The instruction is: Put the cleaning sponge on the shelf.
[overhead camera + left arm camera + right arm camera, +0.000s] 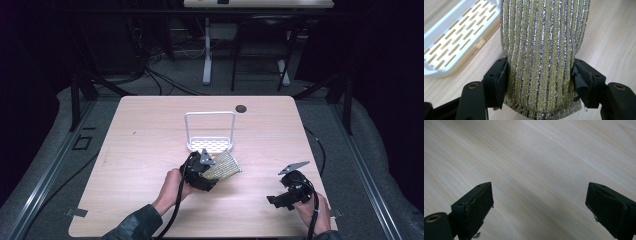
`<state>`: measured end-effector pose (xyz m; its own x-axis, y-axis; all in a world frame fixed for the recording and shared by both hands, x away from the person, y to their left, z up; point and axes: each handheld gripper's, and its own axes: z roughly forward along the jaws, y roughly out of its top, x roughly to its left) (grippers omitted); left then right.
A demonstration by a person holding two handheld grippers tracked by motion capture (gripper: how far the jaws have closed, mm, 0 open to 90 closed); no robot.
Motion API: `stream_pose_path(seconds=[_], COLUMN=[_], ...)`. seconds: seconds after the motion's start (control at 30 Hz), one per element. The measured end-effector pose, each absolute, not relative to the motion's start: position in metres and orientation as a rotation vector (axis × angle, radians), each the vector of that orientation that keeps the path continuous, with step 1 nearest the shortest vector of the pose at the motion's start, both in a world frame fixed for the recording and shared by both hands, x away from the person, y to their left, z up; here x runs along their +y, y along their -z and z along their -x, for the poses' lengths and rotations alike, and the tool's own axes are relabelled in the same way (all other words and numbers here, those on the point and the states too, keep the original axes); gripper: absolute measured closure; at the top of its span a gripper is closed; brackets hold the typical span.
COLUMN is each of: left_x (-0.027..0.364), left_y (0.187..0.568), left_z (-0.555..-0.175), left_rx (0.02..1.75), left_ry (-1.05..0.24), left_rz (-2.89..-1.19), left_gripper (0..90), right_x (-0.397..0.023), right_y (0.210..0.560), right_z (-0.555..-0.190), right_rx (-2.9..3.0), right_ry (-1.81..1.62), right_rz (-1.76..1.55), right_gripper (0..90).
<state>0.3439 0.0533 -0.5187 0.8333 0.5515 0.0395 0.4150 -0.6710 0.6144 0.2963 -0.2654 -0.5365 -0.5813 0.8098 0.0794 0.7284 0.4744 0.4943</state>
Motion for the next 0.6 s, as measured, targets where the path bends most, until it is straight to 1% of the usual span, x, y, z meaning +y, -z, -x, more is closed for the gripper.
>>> stream_pose_path(seconds=[0.1,0.3,0.6], left_x=[0.058,0.066,0.069], left_y=[0.517,0.518,0.519], left_z=[-0.347,-0.354,-0.356], left_rx=[0.73,0.791,0.838], left_ry=[-0.318,-0.322,-0.356], left_rz=[-2.395,-2.37,-2.356], left_gripper=[34.6,34.7,34.6], right_x=[-0.264,-0.264,-0.264], right_y=[0.536,0.536,0.535], right_z=[-0.295,-0.297,-0.296], right_rx=[2.556,2.561,2.56], right_ry=[-0.727,-0.727,-0.723], right_rz=[-1.325,-1.335,-1.332], right_gripper=[7.4,7.6,8.2])
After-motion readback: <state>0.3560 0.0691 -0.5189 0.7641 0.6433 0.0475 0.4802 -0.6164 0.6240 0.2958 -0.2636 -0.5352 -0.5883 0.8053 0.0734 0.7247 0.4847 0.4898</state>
